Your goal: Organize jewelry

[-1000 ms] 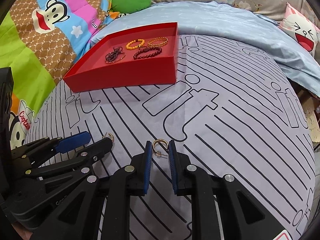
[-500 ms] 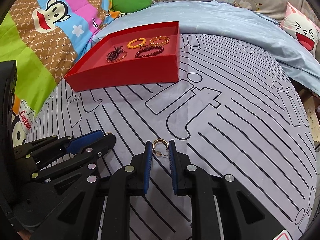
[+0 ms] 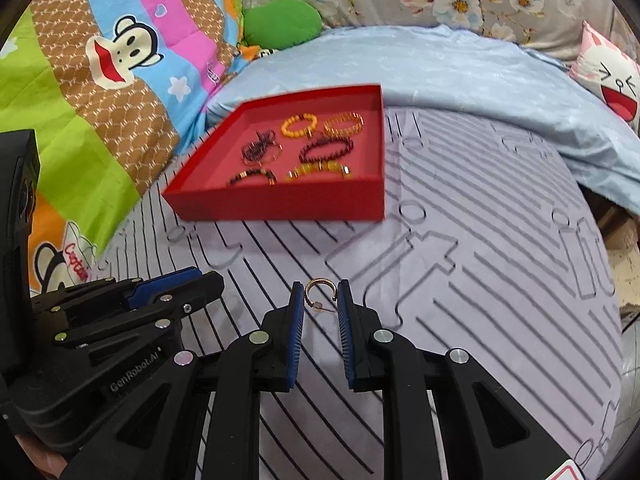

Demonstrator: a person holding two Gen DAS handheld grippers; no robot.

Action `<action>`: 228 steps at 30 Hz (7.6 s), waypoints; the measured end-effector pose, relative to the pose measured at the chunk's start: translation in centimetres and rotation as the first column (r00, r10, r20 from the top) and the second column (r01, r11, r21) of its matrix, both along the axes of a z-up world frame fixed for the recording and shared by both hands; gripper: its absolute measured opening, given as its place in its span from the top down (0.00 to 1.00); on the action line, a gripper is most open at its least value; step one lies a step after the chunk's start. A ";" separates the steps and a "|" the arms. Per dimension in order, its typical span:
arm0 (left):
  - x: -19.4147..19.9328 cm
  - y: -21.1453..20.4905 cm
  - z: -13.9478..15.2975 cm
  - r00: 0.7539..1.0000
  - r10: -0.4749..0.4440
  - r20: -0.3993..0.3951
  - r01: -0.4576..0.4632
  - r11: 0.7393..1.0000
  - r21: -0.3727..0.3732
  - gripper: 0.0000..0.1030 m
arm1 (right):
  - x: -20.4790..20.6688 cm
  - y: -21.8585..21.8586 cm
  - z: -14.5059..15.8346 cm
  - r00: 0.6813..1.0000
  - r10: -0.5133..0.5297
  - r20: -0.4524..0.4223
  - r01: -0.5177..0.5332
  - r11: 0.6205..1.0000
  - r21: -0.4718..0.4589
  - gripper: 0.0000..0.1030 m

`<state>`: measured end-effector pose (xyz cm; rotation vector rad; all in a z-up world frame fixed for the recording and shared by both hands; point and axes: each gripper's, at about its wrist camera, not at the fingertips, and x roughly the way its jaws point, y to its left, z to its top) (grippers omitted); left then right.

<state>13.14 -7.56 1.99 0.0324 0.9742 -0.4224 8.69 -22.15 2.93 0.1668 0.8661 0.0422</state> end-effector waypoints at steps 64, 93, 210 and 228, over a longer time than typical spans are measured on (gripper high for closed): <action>22.8 -0.8 0.3 0.982 0.163 0.095 -0.172 0.981 0.092 0.61 | 23.3 0.8 -0.6 1.000 -0.015 -0.009 0.015 1.000 -0.003 0.80; 14.3 1.1 3.4 0.971 0.187 0.151 -0.202 0.974 0.098 0.42 | 13.8 1.0 2.9 0.995 -0.092 0.046 0.096 0.993 -0.075 0.48; 6.0 4.1 -0.1 0.951 0.289 0.114 -0.304 0.940 0.154 0.08 | 4.9 1.0 -0.4 0.984 -0.175 0.006 0.175 0.980 -0.090 0.06; 6.0 4.1 -0.1 0.951 0.289 0.112 -0.304 0.940 0.155 0.08 | 4.9 1.0 -0.4 0.984 -0.175 0.007 0.175 0.980 -0.091 0.06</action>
